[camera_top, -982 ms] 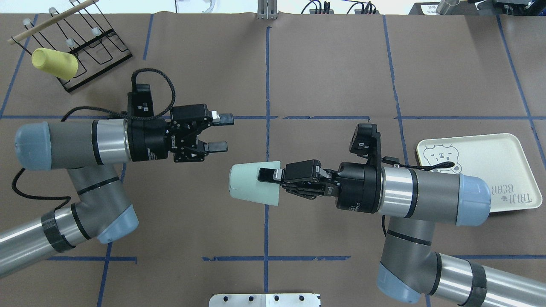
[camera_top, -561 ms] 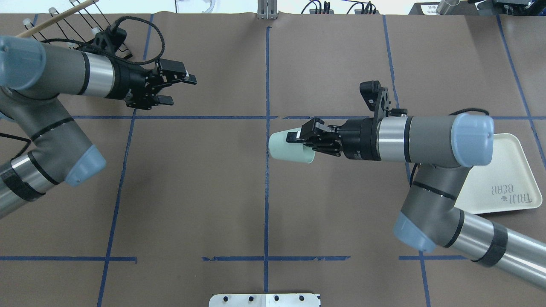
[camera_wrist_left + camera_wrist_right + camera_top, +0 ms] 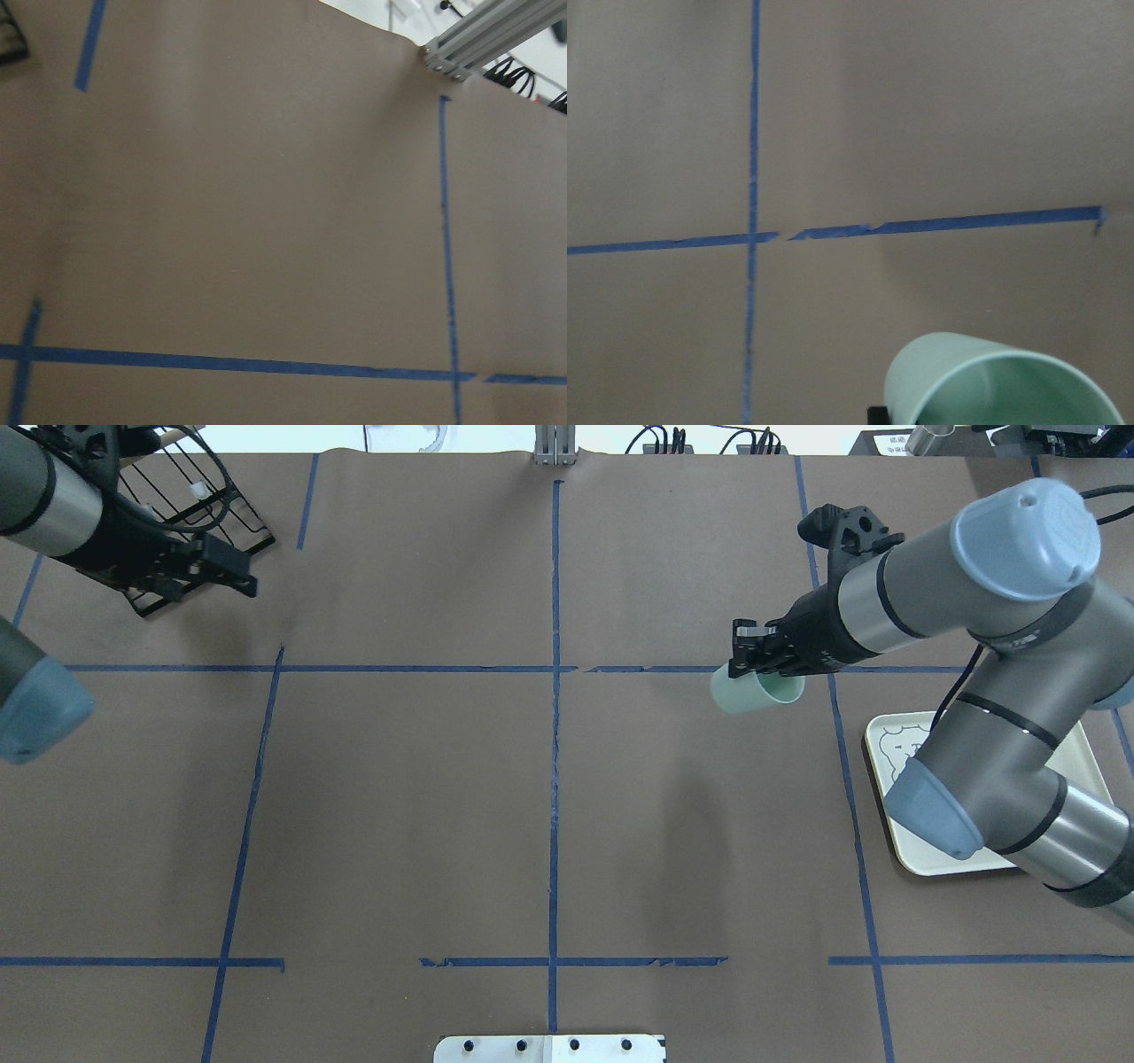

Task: Left arm grabs green cup and hands to right arm on tray

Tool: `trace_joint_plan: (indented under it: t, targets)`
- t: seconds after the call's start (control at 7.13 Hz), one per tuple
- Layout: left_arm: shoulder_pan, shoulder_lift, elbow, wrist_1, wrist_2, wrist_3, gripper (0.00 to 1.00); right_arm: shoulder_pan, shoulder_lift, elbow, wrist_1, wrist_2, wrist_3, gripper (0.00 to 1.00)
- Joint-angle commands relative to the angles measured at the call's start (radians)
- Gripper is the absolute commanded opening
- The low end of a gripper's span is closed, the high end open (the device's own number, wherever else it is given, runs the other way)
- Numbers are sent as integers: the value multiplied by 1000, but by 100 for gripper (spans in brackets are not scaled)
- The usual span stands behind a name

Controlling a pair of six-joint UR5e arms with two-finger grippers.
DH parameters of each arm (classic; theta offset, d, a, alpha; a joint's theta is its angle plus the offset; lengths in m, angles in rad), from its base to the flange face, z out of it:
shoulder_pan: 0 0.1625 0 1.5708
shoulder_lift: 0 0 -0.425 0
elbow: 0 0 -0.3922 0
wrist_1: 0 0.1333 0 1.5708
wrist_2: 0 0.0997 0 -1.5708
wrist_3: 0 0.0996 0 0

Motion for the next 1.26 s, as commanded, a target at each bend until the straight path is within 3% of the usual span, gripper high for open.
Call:
trace_joint_plan:
  t: [0.0, 0.14, 0.28, 0.42, 0.56, 0.7, 0.98, 1.12]
  targets:
    - [-117, 105, -91, 339, -1, 534, 100, 61, -55, 181, -468, -12, -404, 0]
    - [-180, 193, -84, 346, -6, 680, 100, 106, -158, 210, -449, -9, -523, 0]
    - [-264, 244, -76, 351, -10, 756, 100, 140, -273, 207, -340, -6, -571, 0]
    - [-350, 343, -73, 341, -30, 764, 100, 169, -380, 169, -141, 3, -571, 0]
    - [-417, 411, -74, 337, -105, 793, 100, 188, -448, 131, -18, 38, -573, 0]
    - [-482, 505, -71, 305, -115, 941, 100, 190, -478, 129, 3, 40, -576, 0]
    - [-567, 633, -90, 254, -136, 967, 100, 188, -496, 126, 3, 37, -565, 0]
    - [-578, 649, -78, 242, -186, 965, 100, 187, -501, 108, 5, 31, -552, 0]
